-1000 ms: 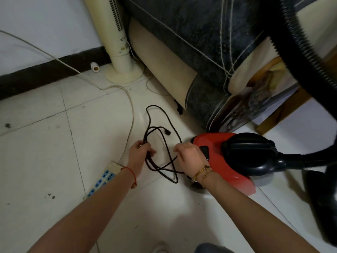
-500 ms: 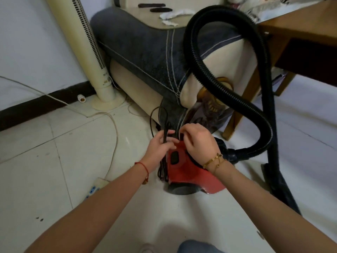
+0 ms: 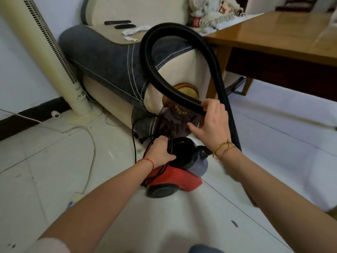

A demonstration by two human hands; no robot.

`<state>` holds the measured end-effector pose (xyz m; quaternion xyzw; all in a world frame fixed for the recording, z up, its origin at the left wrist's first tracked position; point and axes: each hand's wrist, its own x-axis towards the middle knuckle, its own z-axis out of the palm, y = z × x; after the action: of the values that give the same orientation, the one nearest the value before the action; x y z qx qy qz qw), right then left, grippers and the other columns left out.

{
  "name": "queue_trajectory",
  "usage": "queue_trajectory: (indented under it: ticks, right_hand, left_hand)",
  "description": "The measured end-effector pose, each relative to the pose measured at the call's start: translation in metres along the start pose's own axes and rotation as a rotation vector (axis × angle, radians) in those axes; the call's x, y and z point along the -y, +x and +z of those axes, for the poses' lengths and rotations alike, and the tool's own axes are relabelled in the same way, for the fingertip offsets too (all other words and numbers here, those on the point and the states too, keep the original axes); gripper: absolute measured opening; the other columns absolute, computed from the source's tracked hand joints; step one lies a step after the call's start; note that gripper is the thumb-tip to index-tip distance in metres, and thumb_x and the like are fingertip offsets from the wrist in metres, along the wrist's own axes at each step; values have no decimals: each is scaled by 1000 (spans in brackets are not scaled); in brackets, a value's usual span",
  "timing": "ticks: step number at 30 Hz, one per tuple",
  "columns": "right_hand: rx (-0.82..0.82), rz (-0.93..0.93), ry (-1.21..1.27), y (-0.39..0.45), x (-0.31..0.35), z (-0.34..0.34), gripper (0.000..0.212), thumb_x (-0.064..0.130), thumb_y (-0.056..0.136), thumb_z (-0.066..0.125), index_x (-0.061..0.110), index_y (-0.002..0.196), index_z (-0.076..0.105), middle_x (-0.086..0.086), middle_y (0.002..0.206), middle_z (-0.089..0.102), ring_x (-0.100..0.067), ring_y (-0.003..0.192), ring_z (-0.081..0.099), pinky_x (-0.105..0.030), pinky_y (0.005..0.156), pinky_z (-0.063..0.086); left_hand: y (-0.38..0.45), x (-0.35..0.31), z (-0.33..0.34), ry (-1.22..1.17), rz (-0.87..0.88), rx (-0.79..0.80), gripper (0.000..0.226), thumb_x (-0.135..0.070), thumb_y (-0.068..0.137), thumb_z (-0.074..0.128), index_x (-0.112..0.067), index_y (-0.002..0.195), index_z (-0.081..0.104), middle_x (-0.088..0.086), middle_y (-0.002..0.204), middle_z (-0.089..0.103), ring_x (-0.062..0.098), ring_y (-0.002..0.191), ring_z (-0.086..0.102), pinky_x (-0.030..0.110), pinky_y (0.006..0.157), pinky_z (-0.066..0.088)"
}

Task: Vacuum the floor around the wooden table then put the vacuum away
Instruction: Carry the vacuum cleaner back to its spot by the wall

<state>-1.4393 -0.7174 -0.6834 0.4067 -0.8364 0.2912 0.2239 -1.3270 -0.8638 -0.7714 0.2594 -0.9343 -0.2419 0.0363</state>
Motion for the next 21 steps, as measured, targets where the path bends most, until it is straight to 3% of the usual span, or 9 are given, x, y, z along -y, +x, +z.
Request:
queue_trajectory:
  ticks: [3,6,14,17,21]
  right_hand:
    - [94,110,-103,1,-27,-3,93,49,64,78,8,136,35,-10,128,44,-29,117,43,-41,98,42]
    - [225,238,-105,10,-53,-4,117,51,62,80,7,148,14,-15,148,28,-33,136,27,-46,113,29]
    - [523,517,-16,46,-91,32,147,58,51,84,13,148,-16,-18,158,-2,-39,144,9,-56,116,16]
    - [504,571,62,52,-94,47,144,56,52,85,13,149,-11,-16,154,17,-38,137,28,-55,112,27]
    - [358,582,51,54,-98,52,112,53,56,83,7,140,25,-14,130,38,-33,118,44,-47,101,44]
  left_hand:
    - [3,-13,5,135,4,-62,55,-33,74,76,-5,115,53,10,116,50,27,111,48,35,91,46]
    - [8,-18,8,188,-13,-26,53,-31,78,72,-3,118,51,12,120,48,27,113,47,33,93,44]
    - [36,-12,18,251,-48,-31,52,-38,75,71,-3,110,55,10,114,51,25,108,50,33,89,47]
    - [44,-13,19,238,-59,-38,53,-42,73,71,-3,106,57,9,110,53,25,106,51,35,89,48]
    - [52,-15,21,169,-73,-37,49,-37,72,74,-3,103,59,9,109,54,24,104,53,33,84,51]
